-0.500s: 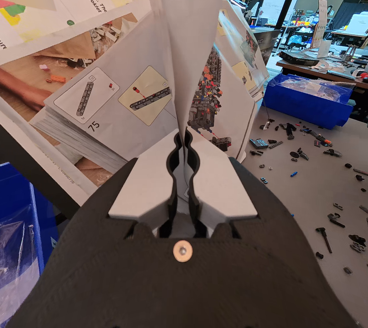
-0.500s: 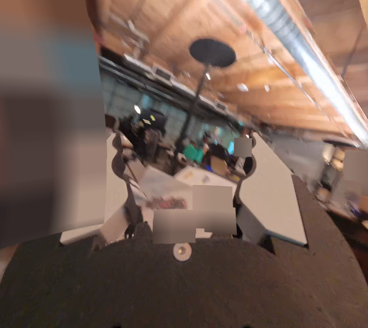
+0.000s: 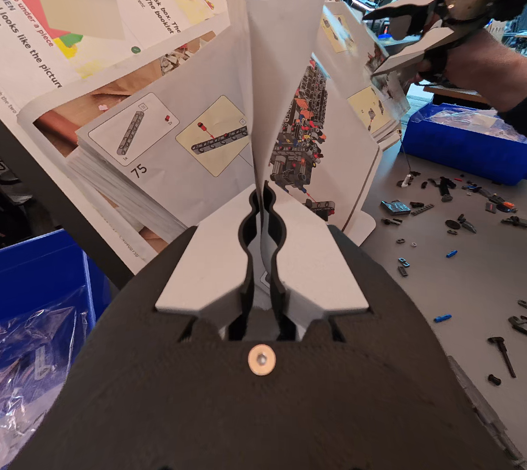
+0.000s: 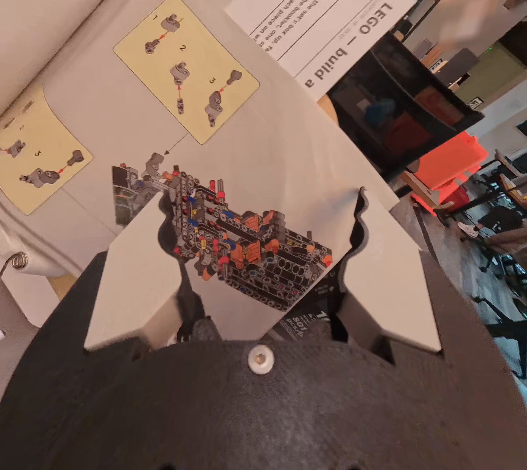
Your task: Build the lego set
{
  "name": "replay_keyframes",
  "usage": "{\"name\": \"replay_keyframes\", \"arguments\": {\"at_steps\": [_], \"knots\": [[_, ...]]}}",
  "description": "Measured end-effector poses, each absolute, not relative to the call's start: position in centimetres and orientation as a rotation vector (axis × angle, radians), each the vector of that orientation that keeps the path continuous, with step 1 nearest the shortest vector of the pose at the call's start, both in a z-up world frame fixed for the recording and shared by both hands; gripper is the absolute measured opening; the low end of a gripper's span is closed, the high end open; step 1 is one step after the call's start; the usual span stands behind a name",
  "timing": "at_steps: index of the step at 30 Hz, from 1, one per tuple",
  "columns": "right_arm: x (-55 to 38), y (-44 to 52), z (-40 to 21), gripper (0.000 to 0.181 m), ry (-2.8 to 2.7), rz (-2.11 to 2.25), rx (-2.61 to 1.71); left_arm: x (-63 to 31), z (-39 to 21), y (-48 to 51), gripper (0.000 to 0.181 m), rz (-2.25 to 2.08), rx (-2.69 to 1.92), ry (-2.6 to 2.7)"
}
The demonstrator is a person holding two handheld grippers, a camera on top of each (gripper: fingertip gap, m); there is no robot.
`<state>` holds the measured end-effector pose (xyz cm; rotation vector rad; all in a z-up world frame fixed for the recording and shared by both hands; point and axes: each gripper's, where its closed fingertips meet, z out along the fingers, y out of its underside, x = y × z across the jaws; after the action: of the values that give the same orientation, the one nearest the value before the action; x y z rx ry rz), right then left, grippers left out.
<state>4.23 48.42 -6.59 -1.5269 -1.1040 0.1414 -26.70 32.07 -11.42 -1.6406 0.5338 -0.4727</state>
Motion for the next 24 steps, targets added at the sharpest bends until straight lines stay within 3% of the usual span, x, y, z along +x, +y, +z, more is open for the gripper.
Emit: {"name": "replay_keyframes", "arguments": {"at_steps": [4, 8, 14, 15, 21, 24], "knots": [[3.7, 48.6, -6.9, 0.116, -1.116, 0.166, -1.524, -26.8, -11.5, 32.1, 0.0, -0.487, -1.64, 0.535], [3.7, 48.2, -6.8, 0.092, -1.107, 0.145, -1.492, -26.7, -11.7, 32.2, 0.0, -0.495, -1.641, 0.532], [3.1, 46.0, -7.5, 0.006, -1.247, 0.028, -1.443, -26.5, -11.6, 32.0, 0.0, -0.502, -1.642, 0.536], [2.8, 45.5, -7.8, 0.0, -1.272, 0.038, -1.456, -26.5, -11.6, 32.0, 0.0, -0.504, -1.644, 0.537], [-1.3, 39.4, -7.3, 0.0, -1.358, 0.523, -1.495, -26.5, -11.6, 32.0, 0.0, -0.513, -1.644, 0.54], [-4.7, 35.5, -5.3, 0.02, -1.327, 0.896, -1.433, -26.4, -11.8, 32.0, 0.0, -0.526, -1.649, 0.54]]}}
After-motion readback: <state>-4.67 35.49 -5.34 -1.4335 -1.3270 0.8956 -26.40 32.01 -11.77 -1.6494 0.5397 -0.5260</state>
